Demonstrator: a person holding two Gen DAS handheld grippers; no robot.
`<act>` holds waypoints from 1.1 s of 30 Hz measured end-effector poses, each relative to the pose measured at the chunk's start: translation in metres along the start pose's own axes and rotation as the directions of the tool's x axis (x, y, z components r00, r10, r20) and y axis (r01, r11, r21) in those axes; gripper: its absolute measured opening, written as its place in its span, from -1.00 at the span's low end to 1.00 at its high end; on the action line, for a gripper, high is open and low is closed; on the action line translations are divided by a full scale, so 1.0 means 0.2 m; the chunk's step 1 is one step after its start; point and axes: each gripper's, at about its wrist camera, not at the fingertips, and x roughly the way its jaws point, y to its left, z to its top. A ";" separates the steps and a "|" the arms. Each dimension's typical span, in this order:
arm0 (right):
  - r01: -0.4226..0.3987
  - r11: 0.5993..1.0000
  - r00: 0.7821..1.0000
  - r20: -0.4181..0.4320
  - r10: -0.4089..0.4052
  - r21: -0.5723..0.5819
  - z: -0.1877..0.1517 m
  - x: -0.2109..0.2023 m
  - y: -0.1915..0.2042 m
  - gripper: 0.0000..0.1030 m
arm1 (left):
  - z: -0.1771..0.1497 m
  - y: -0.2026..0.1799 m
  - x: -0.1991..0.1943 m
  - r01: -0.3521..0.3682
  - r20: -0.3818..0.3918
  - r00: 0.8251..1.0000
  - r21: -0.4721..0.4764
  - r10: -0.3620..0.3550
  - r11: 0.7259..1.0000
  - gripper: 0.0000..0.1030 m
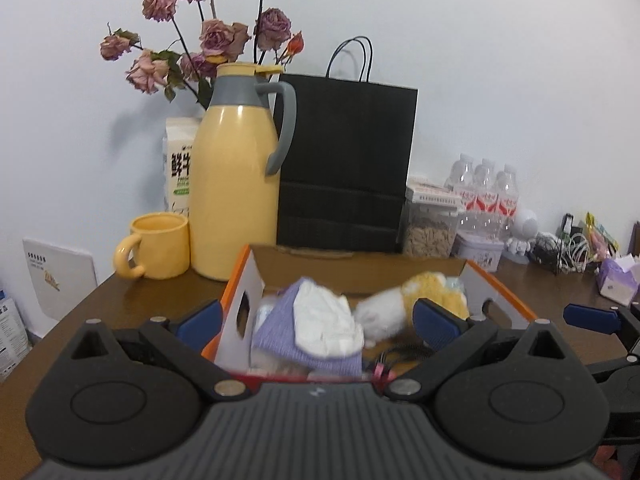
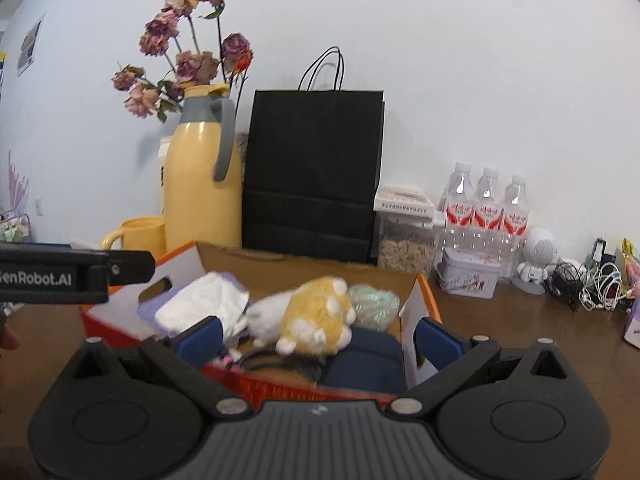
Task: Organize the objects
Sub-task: 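Move both tools back toward the red rose and cable on the table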
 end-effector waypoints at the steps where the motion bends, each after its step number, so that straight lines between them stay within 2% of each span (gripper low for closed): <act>1: -0.002 1.000 1.000 -0.008 0.002 -0.004 -0.02 -0.01 0.01 1.00 | -0.02 0.01 -0.02 -0.001 -0.008 1.000 0.002 0.001 1.000 1.00; 9: -0.020 0.999 0.996 -0.091 0.016 -0.043 -0.18 -0.10 0.06 1.00 | -0.19 0.06 -0.12 -0.004 -0.077 0.997 0.032 0.006 0.999 1.00; 16: -0.024 0.998 0.989 -0.150 0.015 -0.063 -0.26 -0.10 0.10 0.96 | -0.27 0.13 -0.15 -0.004 -0.107 0.994 0.031 0.007 1.000 1.00; 18: -0.036 0.997 0.986 -0.162 0.026 -0.062 -0.27 -0.08 0.10 0.88 | -0.28 0.15 -0.14 -0.005 -0.114 0.993 0.024 0.008 1.000 1.00; 23: -0.071 0.995 0.973 -0.224 0.054 -0.067 -0.26 0.03 0.13 0.46 | -0.30 0.20 -0.11 0.008 -0.125 0.992 -0.008 -0.009 1.000 1.00; 26: -0.079 0.995 0.966 -0.252 0.059 -0.068 -0.26 0.10 0.14 0.31 | -0.31 0.22 -0.10 0.020 -0.132 0.991 -0.027 -0.024 0.999 1.00; 28: -0.089 0.994 0.962 -0.265 0.069 -0.064 -0.25 0.14 0.15 0.28 | -0.32 0.23 -0.09 0.029 -0.137 0.990 -0.039 -0.034 0.999 1.00; 33: -0.119 0.991 0.953 -0.285 0.099 -0.054 -0.26 0.22 0.17 -0.01 | -0.32 0.24 -0.09 0.052 -0.141 0.988 -0.056 -0.060 0.997 1.00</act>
